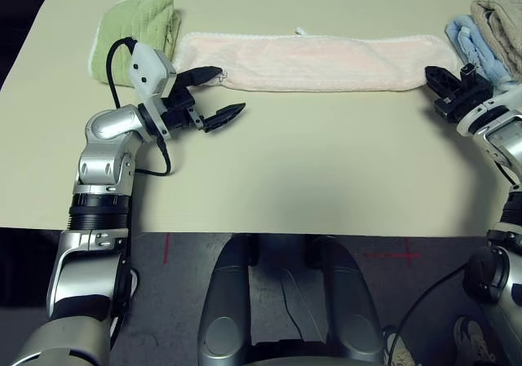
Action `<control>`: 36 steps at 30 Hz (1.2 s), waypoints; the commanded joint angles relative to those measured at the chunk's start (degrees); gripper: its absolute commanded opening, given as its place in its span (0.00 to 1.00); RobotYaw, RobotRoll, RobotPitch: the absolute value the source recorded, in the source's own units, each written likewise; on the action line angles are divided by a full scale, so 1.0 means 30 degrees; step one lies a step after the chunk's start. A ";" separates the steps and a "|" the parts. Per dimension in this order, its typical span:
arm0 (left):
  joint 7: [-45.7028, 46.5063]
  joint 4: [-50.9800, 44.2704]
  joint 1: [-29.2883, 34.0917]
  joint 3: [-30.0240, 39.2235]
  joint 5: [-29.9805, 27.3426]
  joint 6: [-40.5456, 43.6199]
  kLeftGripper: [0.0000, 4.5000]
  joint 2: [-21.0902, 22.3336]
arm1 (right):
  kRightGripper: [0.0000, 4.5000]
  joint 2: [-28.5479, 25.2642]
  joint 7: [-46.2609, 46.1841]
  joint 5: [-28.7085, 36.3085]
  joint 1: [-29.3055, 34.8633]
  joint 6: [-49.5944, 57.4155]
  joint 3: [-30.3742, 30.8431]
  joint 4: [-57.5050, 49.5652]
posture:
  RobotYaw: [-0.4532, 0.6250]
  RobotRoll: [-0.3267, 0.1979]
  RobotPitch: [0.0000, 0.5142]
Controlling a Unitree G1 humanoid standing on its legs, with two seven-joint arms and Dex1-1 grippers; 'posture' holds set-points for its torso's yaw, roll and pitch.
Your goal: Fold the towel and set it aside.
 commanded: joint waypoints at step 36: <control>0.0213 0.0963 -0.1049 -0.0251 0.0223 -0.1809 1.00 0.0026 | 0.01 -0.3048 0.2772 -0.1733 0.0991 -0.0751 -0.0322 0.0278 | 0.40 0.62 0.77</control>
